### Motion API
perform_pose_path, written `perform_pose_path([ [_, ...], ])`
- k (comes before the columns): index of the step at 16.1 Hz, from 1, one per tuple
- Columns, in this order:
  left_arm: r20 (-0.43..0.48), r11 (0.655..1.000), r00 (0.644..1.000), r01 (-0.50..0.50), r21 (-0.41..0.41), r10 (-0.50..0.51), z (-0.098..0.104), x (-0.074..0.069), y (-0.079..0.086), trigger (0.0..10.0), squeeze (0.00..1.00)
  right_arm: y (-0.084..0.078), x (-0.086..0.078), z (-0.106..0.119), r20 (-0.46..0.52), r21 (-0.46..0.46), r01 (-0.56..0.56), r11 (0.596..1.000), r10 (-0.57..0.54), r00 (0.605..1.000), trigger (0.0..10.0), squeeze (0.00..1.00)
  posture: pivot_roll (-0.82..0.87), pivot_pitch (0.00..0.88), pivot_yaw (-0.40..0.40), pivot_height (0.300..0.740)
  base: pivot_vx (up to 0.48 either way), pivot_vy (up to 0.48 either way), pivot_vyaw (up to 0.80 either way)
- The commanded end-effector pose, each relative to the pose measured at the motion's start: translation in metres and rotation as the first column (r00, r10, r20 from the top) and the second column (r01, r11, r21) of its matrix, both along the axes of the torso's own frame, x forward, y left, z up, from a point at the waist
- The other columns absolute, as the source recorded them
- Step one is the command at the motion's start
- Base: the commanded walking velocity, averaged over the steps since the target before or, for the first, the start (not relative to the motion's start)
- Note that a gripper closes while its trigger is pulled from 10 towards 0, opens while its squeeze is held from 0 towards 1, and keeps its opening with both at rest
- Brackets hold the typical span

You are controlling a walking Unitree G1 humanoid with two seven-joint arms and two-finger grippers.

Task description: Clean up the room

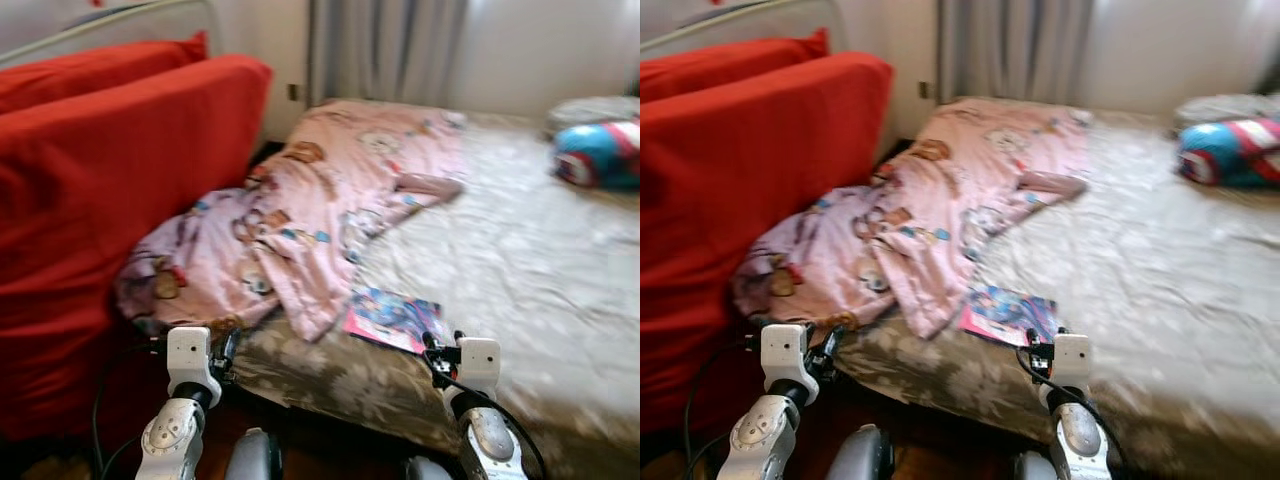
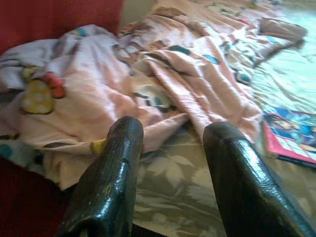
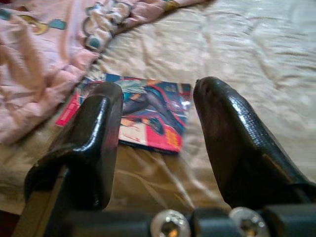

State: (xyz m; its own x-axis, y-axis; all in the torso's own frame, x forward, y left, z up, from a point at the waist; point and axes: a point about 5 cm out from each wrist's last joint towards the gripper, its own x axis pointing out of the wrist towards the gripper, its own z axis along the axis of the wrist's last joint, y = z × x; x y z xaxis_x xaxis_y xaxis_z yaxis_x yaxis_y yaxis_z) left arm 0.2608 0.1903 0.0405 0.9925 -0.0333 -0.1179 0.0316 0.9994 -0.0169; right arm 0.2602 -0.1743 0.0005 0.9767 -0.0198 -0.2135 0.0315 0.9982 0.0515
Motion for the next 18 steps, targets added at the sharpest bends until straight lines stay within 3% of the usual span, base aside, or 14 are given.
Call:
perform_pose_path([
  [1,0.001,1.0,1.0,0.007,-0.015,-0.007,0.0012,0.0003,-0.0009,10.0,0.0,0.0,0.002,0.0012,0.006,0.004,-0.001,1.0,0.001,1.0,10.0,0.0,-0.02,0.027,0.013,0.625,0.0,0.0,0.0],
  [11,-0.006,1.0,1.0,0.017,-0.012,-0.018,0.0008,0.0009,-0.0026,10.0,0.0,0.0026,0.0018,0.0006,0.008,-0.005,-0.03,1.0,0.03,1.0,10.0,0.0,-0.02,0.028,0.013,0.625,0.0,0.0,0.0],
  [18,-0.009,1.0,1.0,0.02,-0.012,-0.02,0.0002,0.0005,-0.0029,10.0,0.0,0.0078,0.0008,0.0023,0.026,-0.004,-0.054,0.999,0.054,0.998,10.0,0.0,-0.02,0.031,0.014,0.625,0.0,0.0,0.77],
])
